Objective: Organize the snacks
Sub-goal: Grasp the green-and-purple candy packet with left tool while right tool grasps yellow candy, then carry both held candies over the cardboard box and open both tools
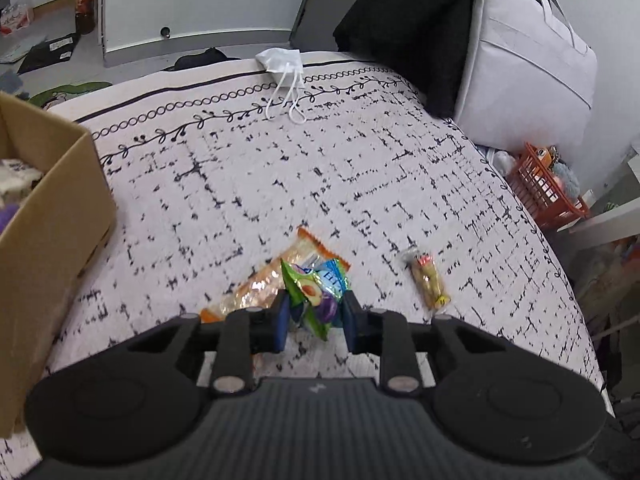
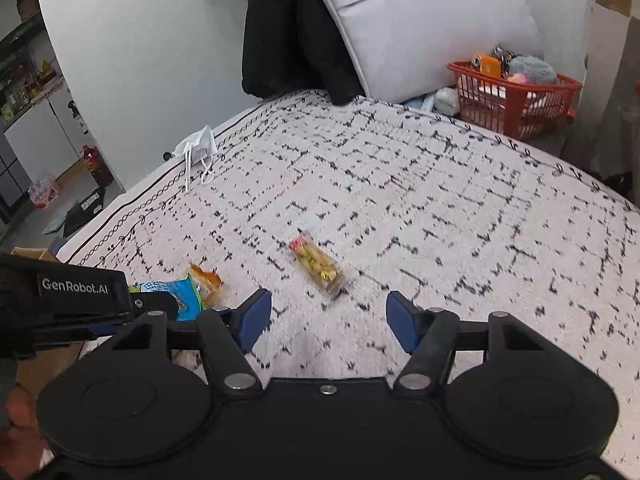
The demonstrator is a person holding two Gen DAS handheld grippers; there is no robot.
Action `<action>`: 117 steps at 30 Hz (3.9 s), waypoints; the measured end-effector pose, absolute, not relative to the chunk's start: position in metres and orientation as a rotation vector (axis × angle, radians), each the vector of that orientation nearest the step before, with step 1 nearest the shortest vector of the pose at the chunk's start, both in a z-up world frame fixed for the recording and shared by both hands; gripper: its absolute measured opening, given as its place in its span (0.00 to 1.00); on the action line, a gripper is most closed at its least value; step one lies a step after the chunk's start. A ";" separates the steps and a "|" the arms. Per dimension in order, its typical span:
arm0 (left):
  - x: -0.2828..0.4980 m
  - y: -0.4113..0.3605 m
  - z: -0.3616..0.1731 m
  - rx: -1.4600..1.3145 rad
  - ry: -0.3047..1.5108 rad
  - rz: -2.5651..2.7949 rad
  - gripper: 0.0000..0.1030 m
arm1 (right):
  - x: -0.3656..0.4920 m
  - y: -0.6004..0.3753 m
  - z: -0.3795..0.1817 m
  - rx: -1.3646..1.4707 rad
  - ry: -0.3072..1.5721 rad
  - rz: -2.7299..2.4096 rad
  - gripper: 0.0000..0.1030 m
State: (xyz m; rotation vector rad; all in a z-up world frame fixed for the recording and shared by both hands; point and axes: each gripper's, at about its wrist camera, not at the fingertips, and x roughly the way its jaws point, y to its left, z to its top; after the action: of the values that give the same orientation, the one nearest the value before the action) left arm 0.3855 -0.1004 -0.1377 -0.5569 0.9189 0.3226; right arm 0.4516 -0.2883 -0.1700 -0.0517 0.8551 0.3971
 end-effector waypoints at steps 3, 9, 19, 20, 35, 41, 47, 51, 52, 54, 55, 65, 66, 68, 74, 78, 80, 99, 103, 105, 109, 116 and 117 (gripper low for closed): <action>0.390 -0.095 -0.136 -0.549 0.918 0.321 0.25 | 0.458 -0.286 -0.173 -0.052 0.839 0.387 0.61; 0.400 -0.075 -0.128 -0.536 0.916 0.327 0.25 | 0.476 -0.280 -0.189 -0.072 0.838 0.361 0.61; 0.406 -0.046 -0.128 -0.512 0.938 0.366 0.25 | 0.490 -0.260 -0.206 -0.130 0.840 0.392 0.32; 0.405 -0.045 -0.128 -0.513 0.939 0.371 0.25 | 0.489 -0.259 -0.205 -0.133 0.840 0.395 0.30; 0.363 -0.031 -0.088 -0.529 0.888 0.382 0.25 | 0.452 -0.242 -0.153 -0.133 0.821 0.448 0.24; 0.334 -0.024 -0.070 -0.534 0.858 0.390 0.25 | 0.425 -0.229 -0.123 -0.119 0.777 0.510 0.24; 0.306 -0.015 -0.058 -0.537 0.848 0.379 0.25 | 0.399 -0.215 -0.103 -0.133 0.752 0.559 0.24; 0.284 -0.007 -0.050 -0.535 0.835 0.379 0.25 | 0.383 -0.207 -0.089 -0.140 0.727 0.585 0.24; 0.280 -0.005 -0.048 -0.535 0.833 0.380 0.25 | 0.379 -0.205 -0.085 -0.141 0.722 0.592 0.24; 0.271 0.000 -0.044 -0.538 0.827 0.381 0.25 | 0.372 -0.202 -0.078 -0.141 0.712 0.604 0.24; 0.267 0.003 -0.042 -0.538 0.825 0.381 0.25 | 0.369 -0.200 -0.076 -0.139 0.710 0.610 0.24; 0.230 0.037 -0.024 -0.547 0.800 0.391 0.25 | 0.339 -0.168 -0.057 -0.208 0.660 0.668 0.24; 0.226 0.041 -0.023 -0.551 0.796 0.393 0.25 | 0.337 -0.165 -0.057 -0.212 0.656 0.673 0.24; 0.219 0.050 -0.023 -0.566 0.790 0.401 0.25 | 0.334 -0.160 -0.057 -0.219 0.651 0.681 0.24; 0.203 0.071 -0.025 -0.583 0.779 0.425 0.25 | 0.327 -0.142 -0.058 -0.245 0.642 0.701 0.24; 0.199 0.083 -0.029 -0.597 0.785 0.433 0.25 | 0.323 -0.130 -0.058 -0.260 0.633 0.716 0.24; 0.198 0.088 -0.032 -0.605 0.791 0.439 0.25 | 0.321 -0.124 -0.059 -0.266 0.631 0.722 0.24; 0.209 0.126 -0.083 -0.656 0.898 0.509 0.29 | 0.325 -0.086 -0.079 -0.279 0.687 0.782 0.24; 0.212 0.136 -0.090 -0.696 0.919 0.501 0.42 | 0.329 -0.077 -0.085 -0.282 0.692 0.791 0.24; 0.215 0.137 -0.091 -0.688 0.919 0.493 0.47 | 0.332 -0.073 -0.089 -0.290 0.700 0.789 0.24; 0.223 0.139 -0.090 -0.673 0.923 0.496 0.48 | 0.334 -0.064 -0.096 -0.307 0.711 0.788 0.24; 0.233 0.149 -0.087 -0.674 0.941 0.480 0.48 | 0.342 -0.045 -0.105 -0.337 0.712 0.792 0.24; 0.234 0.151 -0.085 -0.664 0.943 0.483 0.48 | 0.344 -0.042 -0.106 -0.338 0.709 0.795 0.24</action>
State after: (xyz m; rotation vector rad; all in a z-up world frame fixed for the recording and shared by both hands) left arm 0.2339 0.1505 -0.0846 -0.6643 0.9429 0.4826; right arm 0.3436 -0.0424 -0.1057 -0.3385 0.7087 0.7950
